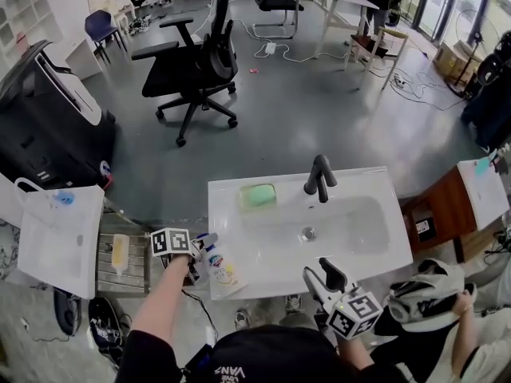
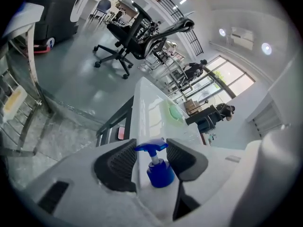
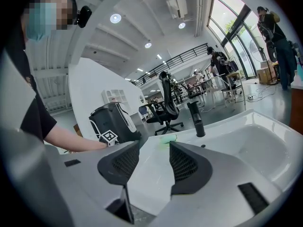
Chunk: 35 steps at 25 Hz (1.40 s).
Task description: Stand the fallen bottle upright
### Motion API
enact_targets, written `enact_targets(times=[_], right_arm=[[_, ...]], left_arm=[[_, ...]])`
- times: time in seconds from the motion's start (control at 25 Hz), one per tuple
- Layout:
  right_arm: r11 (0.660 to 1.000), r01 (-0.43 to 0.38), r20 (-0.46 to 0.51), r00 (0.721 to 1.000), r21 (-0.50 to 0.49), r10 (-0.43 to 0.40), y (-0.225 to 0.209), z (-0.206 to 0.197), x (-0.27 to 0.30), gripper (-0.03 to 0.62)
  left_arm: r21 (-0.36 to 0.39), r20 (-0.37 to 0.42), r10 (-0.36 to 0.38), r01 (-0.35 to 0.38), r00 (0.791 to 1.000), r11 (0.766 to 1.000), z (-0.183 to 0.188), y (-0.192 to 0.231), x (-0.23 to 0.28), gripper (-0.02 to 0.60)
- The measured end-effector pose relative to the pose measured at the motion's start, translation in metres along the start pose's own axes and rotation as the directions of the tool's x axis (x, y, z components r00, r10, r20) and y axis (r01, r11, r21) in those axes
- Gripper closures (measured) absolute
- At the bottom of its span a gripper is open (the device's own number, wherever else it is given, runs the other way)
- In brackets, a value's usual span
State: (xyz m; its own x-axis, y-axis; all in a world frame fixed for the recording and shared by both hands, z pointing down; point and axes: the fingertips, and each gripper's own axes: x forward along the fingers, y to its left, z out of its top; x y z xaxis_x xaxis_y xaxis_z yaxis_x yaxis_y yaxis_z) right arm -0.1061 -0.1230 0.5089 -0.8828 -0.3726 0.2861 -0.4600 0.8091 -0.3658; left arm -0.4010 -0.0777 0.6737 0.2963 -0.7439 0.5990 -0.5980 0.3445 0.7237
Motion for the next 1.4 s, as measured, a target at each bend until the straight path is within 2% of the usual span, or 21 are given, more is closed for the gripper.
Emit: enact_targets(times=[0.08, 0.12, 0.36, 0.56, 0.68, 1.0, 1.24, 1.4], right_arm=[[1.000, -0.001, 0.003, 1.000, 0.003, 0.001, 0.001, -0.001, 0.000, 0.407], [1.000, -0.001, 0.004, 1.000, 0.004, 0.001, 0.001, -0.001, 0.000, 0.408], [1.000, 0.000, 0.020, 1.000, 0.014, -0.001, 0.006, -0.001, -0.005, 0.408], [1.000, 0.017, 0.035, 0.999, 0.024, -0.018, 0.004, -0.004, -0.014, 0.410], [0.999, 0.028, 0.044, 0.999, 0.029, -0.029, 0.003, -0.003, -0.021, 0.410], [0.997, 0.073, 0.071, 0.995, 0.040, -0.076, -0.011, 0.001, -0.042, 0.411], [0.993, 0.100, 0.093, 0.990, 0.061, -0.106, -0.024, -0.001, -0.055, 0.413], [0.990, 0.121, 0.109, 0.986, 0.077, -0.129, -0.038, -0.001, -0.065, 0.413]], left_arm=[[0.006, 0.031, -0.025, 0.025, 0.999, 1.000, 0.004, -0.007, -0.004, 0.386], [0.019, 0.045, -0.039, 0.038, 0.998, 0.999, 0.006, -0.012, -0.006, 0.419], [0.143, 0.103, -0.099, 0.084, 0.990, 0.986, 0.010, -0.042, -0.020, 0.419], [0.276, 0.169, -0.165, 0.114, 0.972, 0.954, 0.010, -0.081, -0.027, 0.419], [0.355, 0.195, -0.186, 0.108, 0.963, 0.929, 0.008, -0.101, -0.028, 0.420], [0.554, 0.240, -0.237, 0.067, 0.942, 0.830, 0.003, -0.160, -0.024, 0.420], [0.686, 0.241, -0.266, 0.031, 0.933, 0.727, -0.010, -0.199, -0.013, 0.420], [0.739, 0.222, -0.290, 0.034, 0.931, 0.673, -0.020, -0.226, 0.006, 0.420]])
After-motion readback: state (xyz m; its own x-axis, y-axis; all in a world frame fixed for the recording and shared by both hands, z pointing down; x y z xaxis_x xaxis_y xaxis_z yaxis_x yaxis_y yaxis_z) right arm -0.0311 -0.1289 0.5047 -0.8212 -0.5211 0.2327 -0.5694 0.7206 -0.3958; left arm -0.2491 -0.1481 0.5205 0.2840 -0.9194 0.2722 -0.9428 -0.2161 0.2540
